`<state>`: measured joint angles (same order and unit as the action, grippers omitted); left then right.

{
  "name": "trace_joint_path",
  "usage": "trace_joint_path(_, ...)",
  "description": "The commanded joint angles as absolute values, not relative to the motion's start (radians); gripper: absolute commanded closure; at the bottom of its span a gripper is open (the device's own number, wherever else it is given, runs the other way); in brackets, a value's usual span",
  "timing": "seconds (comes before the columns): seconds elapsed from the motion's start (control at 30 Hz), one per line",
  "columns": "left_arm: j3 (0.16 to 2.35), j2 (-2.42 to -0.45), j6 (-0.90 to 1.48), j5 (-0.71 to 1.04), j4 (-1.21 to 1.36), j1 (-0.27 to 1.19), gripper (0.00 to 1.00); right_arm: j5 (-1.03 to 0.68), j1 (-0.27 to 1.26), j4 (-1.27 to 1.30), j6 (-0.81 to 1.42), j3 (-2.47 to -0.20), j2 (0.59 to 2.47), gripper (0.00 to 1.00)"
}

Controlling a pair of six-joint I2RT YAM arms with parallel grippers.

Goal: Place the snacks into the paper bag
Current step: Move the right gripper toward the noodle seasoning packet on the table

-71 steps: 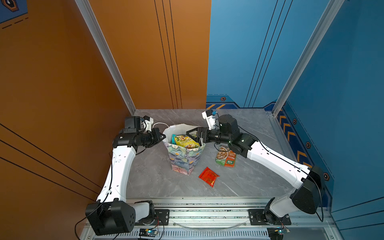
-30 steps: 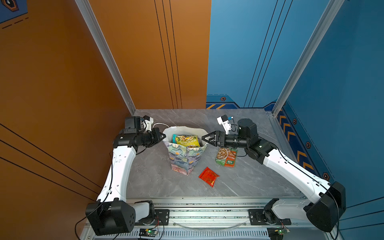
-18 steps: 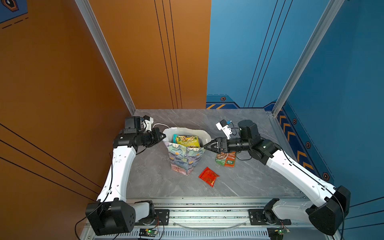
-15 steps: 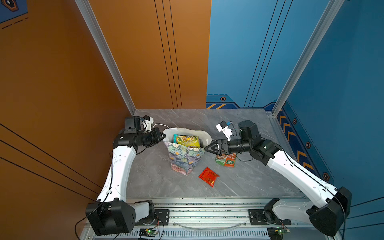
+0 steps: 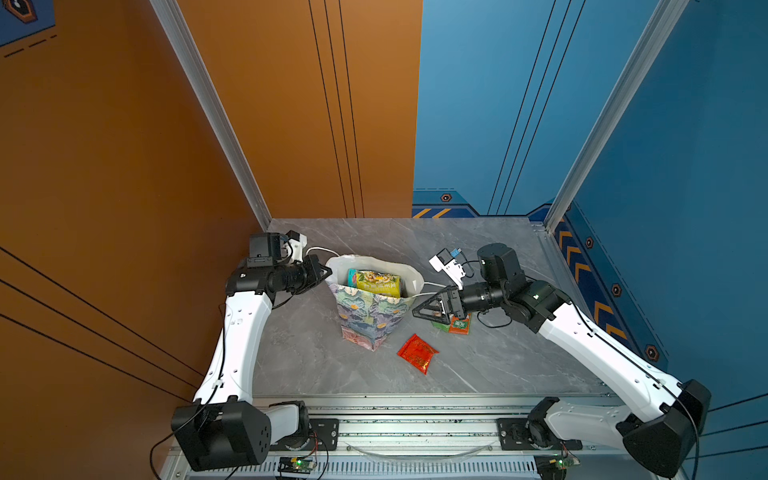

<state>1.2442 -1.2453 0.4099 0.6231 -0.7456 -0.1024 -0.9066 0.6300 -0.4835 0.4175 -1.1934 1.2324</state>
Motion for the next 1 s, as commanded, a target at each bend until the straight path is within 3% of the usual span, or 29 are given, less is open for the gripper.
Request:
trace_joint_path(0.0,1.242,-1.232,0.41,0.623,-0.691,-0.121,1.0,-0.942,0.638,-0.581,0.326,-1.233,1.221,0.0)
trace_joint_path(0.6,1.235,-1.239,0.408,0.652,-0.674,-0.121,1.0,-0.989,0.726,-0.782,0.167,-1.335,1.407,0.0)
trace_joint_path(0.83,1.236,-1.236,0.411,0.651,-0.673,-0.121,1.0,-0.899,0.64,-0.753,0.239,-1.274,1.272,0.0)
trace_joint_path(0.97,1.238,-1.239,0.411,0.645,-0.673,-0.127,1.0,-0.845,0.51,-0.722,0.342,-1.175,1.164,0.08)
